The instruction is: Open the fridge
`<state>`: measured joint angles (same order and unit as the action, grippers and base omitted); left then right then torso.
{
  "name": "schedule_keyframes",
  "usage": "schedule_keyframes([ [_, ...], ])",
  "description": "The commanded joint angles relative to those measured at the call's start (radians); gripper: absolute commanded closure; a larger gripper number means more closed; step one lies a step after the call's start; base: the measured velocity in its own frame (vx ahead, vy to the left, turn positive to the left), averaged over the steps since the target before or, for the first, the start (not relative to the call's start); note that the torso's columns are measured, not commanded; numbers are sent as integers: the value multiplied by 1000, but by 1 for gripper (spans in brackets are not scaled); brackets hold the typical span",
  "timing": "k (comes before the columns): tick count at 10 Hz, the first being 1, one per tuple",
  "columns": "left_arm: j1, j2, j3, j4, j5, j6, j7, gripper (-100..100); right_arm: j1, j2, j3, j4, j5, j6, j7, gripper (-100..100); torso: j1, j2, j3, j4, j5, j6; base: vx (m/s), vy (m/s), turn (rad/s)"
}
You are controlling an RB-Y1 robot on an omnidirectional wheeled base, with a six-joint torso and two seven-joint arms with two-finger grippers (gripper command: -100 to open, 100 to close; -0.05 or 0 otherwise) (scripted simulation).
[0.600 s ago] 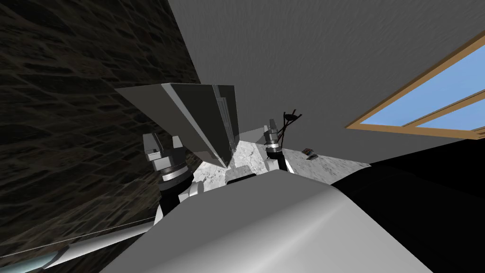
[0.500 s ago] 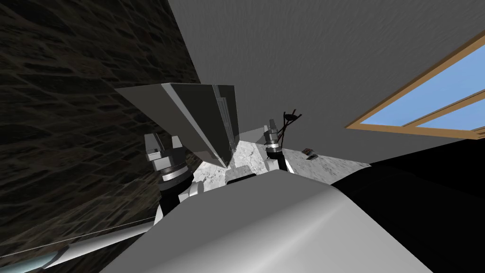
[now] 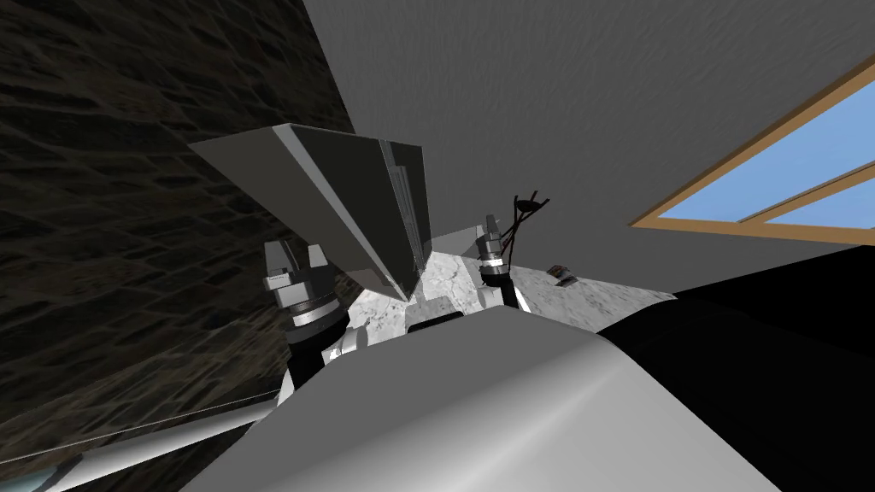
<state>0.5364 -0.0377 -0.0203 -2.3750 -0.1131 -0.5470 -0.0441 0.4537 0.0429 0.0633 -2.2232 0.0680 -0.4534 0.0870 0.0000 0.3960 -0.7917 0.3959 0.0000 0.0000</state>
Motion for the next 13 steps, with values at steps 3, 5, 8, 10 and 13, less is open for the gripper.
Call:
schedule_keyframes([
  [3,0,0,0,0,0,0,0,0,0,0,0,0,0,0,0,0,0,222,-443,221,0,0,0,0,0],
  [5,-40,78,-2,21,9,28,-3,-100,0,0,0,0,0,0,0,0,1,329,-659,328,0,0,16,9,-38],
  [8,-99,141,-5,51,22,70,-9,-100,0,0,0,0,0,0,0,0,0,342,-684,342,0,0,21,18,-35],
  [10,-138,163,-7,70,31,97,-13,-100,0,0,0,0,0,0,0,0,0,342,-684,342,0,0,30,20,-50],
  [13,-232,195,-10,116,51,165,-23,-100,0,0,0,0,0,0,0,0,0,341,-685,342,0,0,38,22,-67],
])
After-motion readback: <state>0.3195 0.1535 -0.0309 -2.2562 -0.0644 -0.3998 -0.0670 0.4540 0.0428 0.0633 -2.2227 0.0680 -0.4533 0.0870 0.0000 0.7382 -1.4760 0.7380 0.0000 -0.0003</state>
